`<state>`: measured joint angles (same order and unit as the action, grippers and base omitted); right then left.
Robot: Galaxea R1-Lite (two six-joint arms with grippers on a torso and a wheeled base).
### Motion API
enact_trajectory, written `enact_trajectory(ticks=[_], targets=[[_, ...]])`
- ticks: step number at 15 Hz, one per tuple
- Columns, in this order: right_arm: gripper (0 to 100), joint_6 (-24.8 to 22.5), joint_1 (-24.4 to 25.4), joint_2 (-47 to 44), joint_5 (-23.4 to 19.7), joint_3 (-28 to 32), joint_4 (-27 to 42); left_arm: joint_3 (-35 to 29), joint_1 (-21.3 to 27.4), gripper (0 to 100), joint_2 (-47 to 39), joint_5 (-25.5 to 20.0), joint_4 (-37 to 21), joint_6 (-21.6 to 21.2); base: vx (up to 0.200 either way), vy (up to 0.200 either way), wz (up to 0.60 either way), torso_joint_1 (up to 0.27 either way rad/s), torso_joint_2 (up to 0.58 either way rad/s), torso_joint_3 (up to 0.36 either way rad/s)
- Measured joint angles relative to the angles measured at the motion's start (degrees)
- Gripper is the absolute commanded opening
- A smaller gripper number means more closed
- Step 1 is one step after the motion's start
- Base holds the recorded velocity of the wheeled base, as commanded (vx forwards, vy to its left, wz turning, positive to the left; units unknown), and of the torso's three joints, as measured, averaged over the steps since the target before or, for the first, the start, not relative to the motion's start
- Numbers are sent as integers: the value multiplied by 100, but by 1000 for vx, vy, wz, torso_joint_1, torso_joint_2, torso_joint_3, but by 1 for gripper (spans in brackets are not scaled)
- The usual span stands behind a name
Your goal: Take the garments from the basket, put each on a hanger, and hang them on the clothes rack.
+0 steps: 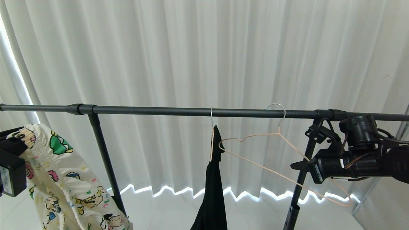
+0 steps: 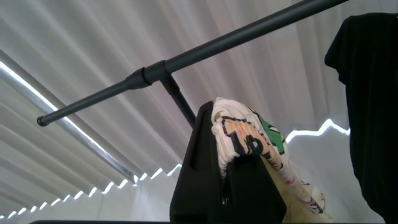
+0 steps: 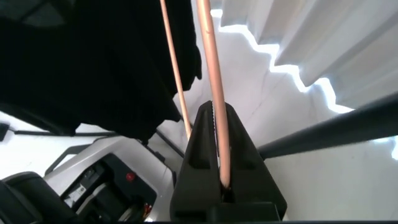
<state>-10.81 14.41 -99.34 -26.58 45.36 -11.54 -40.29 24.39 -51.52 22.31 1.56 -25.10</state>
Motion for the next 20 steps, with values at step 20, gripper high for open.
enact_trajectory(ticks=[20], targets=[[0, 236, -11, 4648, 2739, -1844, 2115, 689, -22, 0, 227, 7, 0, 39, -70, 0, 0, -1, 0, 1]])
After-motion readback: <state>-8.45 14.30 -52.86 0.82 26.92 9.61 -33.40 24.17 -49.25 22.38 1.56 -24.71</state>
